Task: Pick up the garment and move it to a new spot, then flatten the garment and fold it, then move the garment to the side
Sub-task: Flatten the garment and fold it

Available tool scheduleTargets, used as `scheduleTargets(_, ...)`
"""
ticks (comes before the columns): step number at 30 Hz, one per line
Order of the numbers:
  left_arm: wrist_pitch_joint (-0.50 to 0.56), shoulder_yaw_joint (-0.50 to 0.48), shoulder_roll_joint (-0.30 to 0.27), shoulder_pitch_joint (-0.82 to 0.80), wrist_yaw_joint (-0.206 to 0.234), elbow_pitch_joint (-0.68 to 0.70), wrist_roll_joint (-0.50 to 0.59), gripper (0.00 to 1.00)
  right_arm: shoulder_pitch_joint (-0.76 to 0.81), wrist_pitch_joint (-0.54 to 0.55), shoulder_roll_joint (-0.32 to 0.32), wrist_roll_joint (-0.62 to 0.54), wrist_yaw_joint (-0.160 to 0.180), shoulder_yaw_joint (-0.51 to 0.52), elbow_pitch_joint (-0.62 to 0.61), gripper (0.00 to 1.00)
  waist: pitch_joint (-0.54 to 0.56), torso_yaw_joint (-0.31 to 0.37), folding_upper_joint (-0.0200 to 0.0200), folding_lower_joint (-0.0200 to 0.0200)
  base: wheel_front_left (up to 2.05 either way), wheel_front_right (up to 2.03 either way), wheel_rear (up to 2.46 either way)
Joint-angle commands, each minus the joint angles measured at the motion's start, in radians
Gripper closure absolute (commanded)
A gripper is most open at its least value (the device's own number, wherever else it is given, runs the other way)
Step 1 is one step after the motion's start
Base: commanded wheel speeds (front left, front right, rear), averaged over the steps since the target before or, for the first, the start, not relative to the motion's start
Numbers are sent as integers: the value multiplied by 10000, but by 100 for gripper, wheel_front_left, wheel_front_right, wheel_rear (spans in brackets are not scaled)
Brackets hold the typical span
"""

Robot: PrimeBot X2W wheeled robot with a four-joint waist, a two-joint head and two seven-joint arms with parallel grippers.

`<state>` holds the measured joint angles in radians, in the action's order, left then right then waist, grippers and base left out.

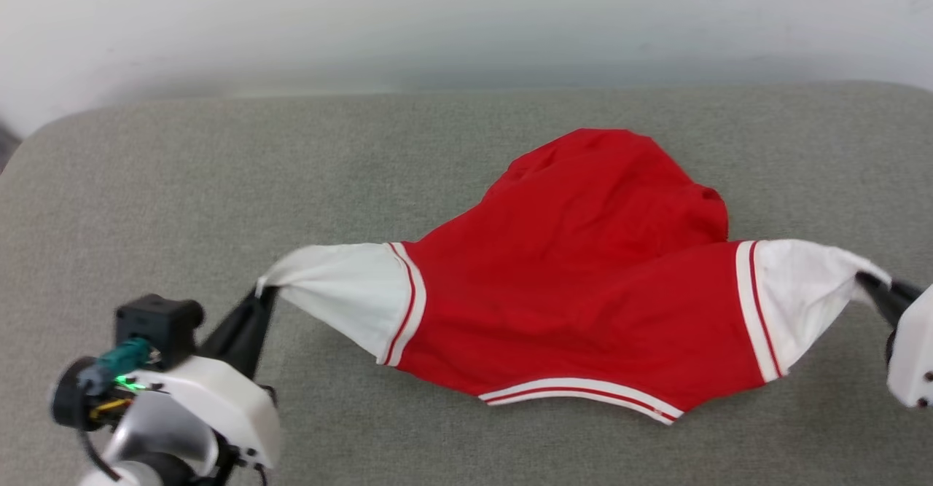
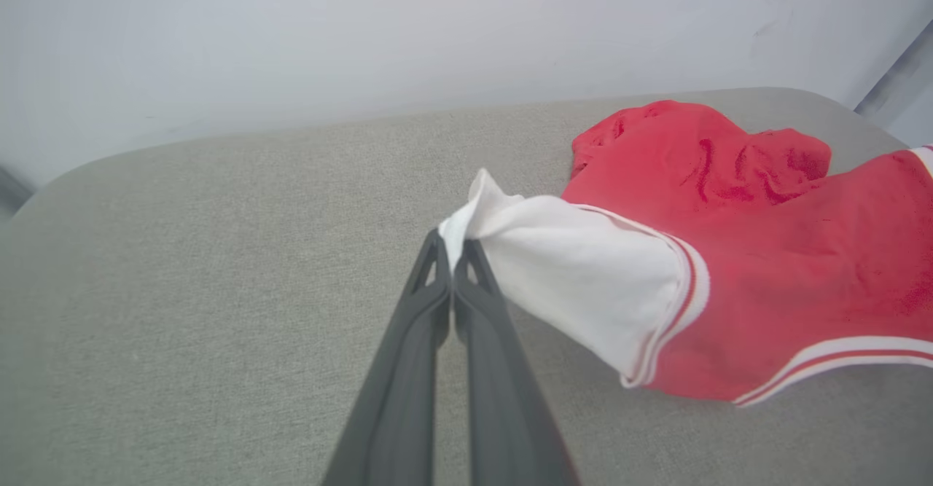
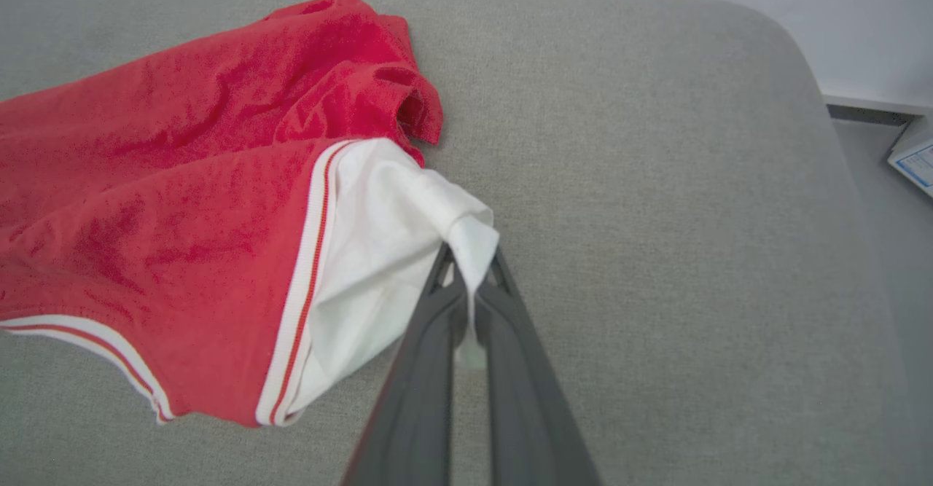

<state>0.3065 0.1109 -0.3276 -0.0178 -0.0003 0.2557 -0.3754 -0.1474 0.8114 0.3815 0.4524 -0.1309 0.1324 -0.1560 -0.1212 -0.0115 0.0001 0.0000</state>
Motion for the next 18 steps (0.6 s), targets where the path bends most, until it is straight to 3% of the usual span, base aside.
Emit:
scheduleTargets(1,38,-218,-214,52,-6,215,8,100,-246,48,179,68,3,91,-141,100,236,200,-1,0,0,0,0)
scheduleTargets(9,356,-1286,-1039,-448,-405,1663,-975,100,-1760,470,363,631,3,433,-972,100,506,526,-1,0,0,0,0)
scheduleTargets(18,801,-2560,-2037,-1927,-414,2578,-1552,100,-3591,739,348,839,3,527,-1431,100,439,641,-1,0,0,0,0)
